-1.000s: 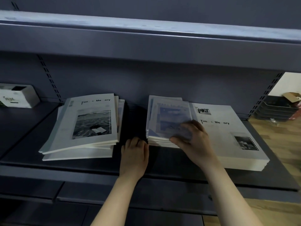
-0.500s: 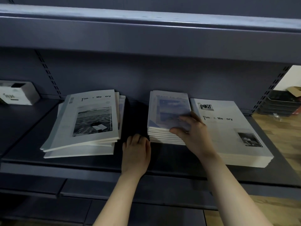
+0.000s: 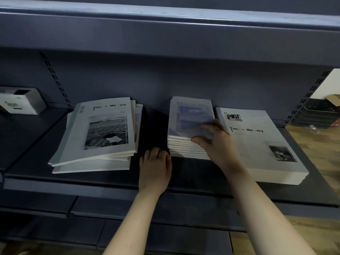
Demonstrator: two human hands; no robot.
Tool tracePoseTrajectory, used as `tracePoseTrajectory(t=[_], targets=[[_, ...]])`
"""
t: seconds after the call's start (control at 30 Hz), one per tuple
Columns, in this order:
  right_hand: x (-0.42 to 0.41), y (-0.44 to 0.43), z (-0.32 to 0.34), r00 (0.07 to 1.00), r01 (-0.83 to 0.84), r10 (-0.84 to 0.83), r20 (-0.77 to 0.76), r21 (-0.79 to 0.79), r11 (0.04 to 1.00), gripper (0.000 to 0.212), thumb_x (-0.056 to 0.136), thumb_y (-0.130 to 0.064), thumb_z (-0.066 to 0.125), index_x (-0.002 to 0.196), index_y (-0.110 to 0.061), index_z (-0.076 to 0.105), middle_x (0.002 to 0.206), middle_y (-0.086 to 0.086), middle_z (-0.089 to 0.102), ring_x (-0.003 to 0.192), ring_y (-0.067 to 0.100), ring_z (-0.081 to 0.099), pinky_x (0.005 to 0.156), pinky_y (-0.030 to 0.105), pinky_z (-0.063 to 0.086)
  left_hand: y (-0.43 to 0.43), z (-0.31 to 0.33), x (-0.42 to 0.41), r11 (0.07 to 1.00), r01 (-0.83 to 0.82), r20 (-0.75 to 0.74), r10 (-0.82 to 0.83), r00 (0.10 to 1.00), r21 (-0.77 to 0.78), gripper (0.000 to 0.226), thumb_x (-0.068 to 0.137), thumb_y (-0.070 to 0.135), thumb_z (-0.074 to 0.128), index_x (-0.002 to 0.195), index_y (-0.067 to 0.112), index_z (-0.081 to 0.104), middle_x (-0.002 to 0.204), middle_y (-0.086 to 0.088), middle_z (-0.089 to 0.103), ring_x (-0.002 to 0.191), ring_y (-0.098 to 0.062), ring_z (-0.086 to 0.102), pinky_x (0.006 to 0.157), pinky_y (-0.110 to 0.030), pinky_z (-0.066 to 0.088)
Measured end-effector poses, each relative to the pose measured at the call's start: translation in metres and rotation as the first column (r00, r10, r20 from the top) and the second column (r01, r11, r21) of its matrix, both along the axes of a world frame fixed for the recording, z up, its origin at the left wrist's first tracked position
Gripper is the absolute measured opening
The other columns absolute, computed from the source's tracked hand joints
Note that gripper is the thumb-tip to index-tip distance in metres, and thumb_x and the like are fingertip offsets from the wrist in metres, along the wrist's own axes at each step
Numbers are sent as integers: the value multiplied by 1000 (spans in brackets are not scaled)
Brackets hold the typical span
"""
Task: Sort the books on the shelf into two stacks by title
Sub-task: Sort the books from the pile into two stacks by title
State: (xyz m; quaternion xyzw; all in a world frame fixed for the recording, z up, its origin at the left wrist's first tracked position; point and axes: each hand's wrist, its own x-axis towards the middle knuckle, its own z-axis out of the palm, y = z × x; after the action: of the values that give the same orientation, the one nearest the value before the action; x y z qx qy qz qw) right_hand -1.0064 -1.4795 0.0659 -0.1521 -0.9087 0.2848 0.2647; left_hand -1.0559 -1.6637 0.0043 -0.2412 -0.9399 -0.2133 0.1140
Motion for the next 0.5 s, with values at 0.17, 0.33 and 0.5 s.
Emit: tracePoseTrajectory(t=[0.17, 0.33, 0.5], targets=[[3, -6, -7, 996, 69, -62, -56, 118, 991, 44, 76, -35, 77, 114, -16, 68, 133, 12, 51, 122, 35, 47, 95, 36, 42, -1, -1, -1, 1000, 15, 2, -15, 1000, 7, 25, 96, 30, 40, 102, 19, 61, 109, 0, 54, 101, -20, 45, 84, -33, 33], [12, -24, -19, 963, 206, -130, -238, 334, 920, 20, 78, -25, 73, 97, -19, 71, 110, 7, 59, 108, 35, 46, 87, 48, 43, -3, 0, -1, 999, 30, -24, -29, 999, 41, 19, 93, 25, 47, 95, 16, 64, 101, -3, 59, 95, -23, 49, 78, -34, 35], [32, -36, -39, 946, 194, -94, -311, 308, 932, 18, 75, -9, 72, 91, -17, 72, 100, 6, 58, 96, 30, 48, 79, 39, 42, -13, 11, 2, 983, 121, -92, -109, 990, 140, 7, 87, 15, 56, 89, 13, 63, 85, -5, 61, 79, -24, 55, 63, -28, 35]])
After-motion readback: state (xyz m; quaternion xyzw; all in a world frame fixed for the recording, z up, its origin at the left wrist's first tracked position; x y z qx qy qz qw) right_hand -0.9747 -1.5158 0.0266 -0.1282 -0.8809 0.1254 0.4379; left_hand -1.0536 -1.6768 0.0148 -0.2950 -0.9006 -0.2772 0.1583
